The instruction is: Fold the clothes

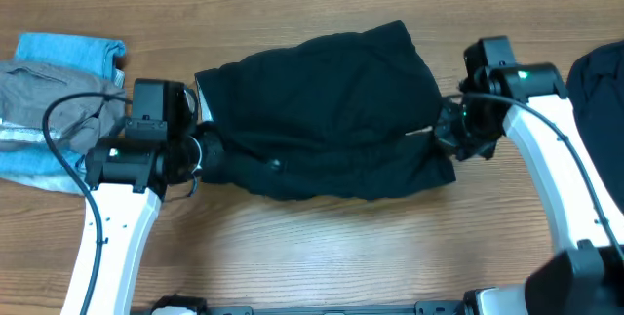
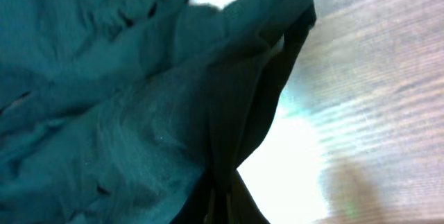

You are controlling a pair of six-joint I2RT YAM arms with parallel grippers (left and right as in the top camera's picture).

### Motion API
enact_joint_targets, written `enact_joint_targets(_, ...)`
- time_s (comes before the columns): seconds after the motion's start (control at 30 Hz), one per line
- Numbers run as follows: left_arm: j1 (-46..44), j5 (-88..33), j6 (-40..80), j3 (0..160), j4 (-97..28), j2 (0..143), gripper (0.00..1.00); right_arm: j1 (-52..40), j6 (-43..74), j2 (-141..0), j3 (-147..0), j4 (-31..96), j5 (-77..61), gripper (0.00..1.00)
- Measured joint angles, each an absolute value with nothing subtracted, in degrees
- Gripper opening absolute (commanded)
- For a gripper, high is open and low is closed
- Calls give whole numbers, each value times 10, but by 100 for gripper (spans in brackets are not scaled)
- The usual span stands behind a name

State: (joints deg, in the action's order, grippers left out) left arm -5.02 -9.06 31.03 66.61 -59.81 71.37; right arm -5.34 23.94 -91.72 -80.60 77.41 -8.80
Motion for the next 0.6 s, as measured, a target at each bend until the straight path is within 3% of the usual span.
enact_joint_targets(0.23, -26, -74, 314, 747, -561, 859, 4, -4, 240, -994, -833, 641, -124, 4)
enact_joint_targets(0.6, -21, -34, 311, 801, -455, 915, 4, 0, 240, -998, -835, 530, -178, 4)
